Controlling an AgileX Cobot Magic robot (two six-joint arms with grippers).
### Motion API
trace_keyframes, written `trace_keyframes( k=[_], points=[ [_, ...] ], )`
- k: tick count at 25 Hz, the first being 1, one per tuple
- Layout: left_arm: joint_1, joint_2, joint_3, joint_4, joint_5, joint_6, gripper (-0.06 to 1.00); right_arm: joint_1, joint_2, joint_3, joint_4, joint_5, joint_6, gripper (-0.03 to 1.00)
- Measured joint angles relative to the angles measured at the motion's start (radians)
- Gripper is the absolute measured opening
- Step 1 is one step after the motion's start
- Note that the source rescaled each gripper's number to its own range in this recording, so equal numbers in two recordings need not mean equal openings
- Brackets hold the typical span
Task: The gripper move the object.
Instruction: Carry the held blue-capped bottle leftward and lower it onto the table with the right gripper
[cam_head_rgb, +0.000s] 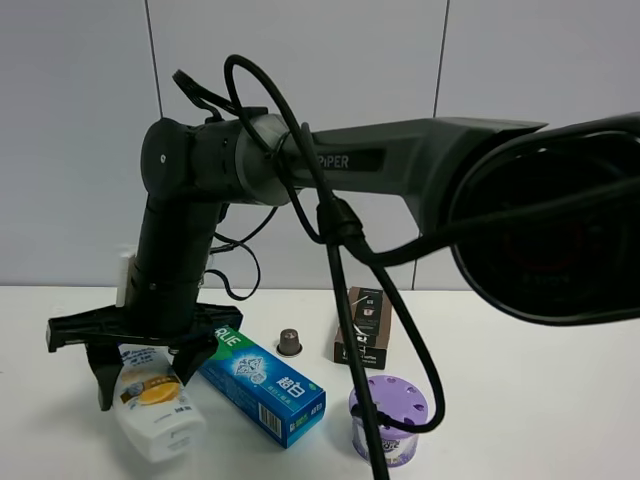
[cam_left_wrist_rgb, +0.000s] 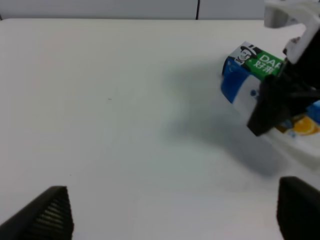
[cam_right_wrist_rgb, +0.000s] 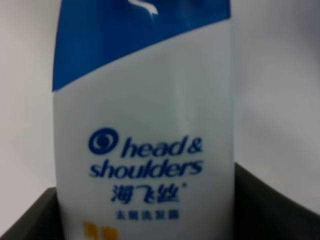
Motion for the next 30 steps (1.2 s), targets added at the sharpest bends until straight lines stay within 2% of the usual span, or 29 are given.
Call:
trace_keyframes(
  k=[5, 11, 14, 17, 22, 30],
  points=[
    [0.000, 0.000, 0.000, 0.000, 0.000, 0.000, 1.00, 0.004, 0.000, -0.001, 0.008, -0.113, 0.126, 0.00],
    [0.000, 0.000, 0.000, 0.000, 0.000, 0.000, 1.00, 0.004, 0.000, -0.001, -0.056, -0.219, 0.392, 0.00],
    [0.000, 0.000, 0.000, 0.000, 0.000, 0.000, 1.00, 0.004, 0.000, -0.001, -0.101, -0.247, 0.477, 0.00],
    [0.000, 0.000, 0.000, 0.000, 0.000, 0.000, 1.00, 0.004, 0.010, -0.001, -0.139, -0.253, 0.497, 0.00],
    [0.000, 0.000, 0.000, 0.000, 0.000, 0.000, 1.00, 0.005, 0.056, -0.001, -0.103, -0.246, 0.504, 0.00],
    [0.000, 0.000, 0.000, 0.000, 0.000, 0.000, 1.00, 0.006, 0.064, -0.001, -0.100, -0.267, 0.494, 0.00]
  ],
)
